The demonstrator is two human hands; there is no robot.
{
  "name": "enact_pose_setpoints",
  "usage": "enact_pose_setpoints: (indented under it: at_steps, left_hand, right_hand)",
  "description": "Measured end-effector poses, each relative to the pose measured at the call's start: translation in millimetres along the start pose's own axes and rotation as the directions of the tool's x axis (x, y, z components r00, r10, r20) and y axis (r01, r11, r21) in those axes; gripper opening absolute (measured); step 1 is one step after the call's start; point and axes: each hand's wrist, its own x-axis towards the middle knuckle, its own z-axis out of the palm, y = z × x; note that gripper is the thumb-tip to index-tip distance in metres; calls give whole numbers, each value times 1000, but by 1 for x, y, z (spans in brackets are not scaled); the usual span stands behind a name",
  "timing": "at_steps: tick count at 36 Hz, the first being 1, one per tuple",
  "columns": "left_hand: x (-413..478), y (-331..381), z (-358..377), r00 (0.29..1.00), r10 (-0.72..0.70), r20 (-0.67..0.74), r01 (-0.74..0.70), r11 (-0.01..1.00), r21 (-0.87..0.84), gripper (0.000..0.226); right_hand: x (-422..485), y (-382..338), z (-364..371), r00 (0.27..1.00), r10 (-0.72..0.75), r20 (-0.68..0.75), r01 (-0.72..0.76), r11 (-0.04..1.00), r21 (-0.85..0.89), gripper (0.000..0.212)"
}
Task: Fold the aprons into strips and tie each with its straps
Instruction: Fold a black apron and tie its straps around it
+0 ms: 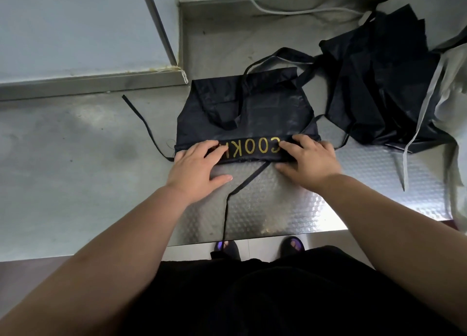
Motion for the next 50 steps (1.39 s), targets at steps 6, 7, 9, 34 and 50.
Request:
enact_pose_setpoints:
  at_steps: [6,7,9,34,50]
  left_hand:
    - [17,0,-14,998,-47,-48,46,999,-24,46]
    - [20,-1,-18,998,-45,-50,44,999,-17,40]
    - [23,-3,-27,999,-43,-1,43,997,-66,33]
    - [27,2,-19,975,-94,200,93,996,14,73]
    - [38,12,-18,984,-26,178,9,995,98,57]
  right_hand:
    - [8,4,-3,998,15,-63,-17,999,-35,41]
    - [9,5,-6,998,-4,-70,1,999,-42,39]
    - [7,8,-13,995,-69,-66,66,997,-46,36]
    - [2,0,-12,994,-1,109,-4,999,43,44]
    - [6,-4,-19,985,109,135,-131,977,167,43]
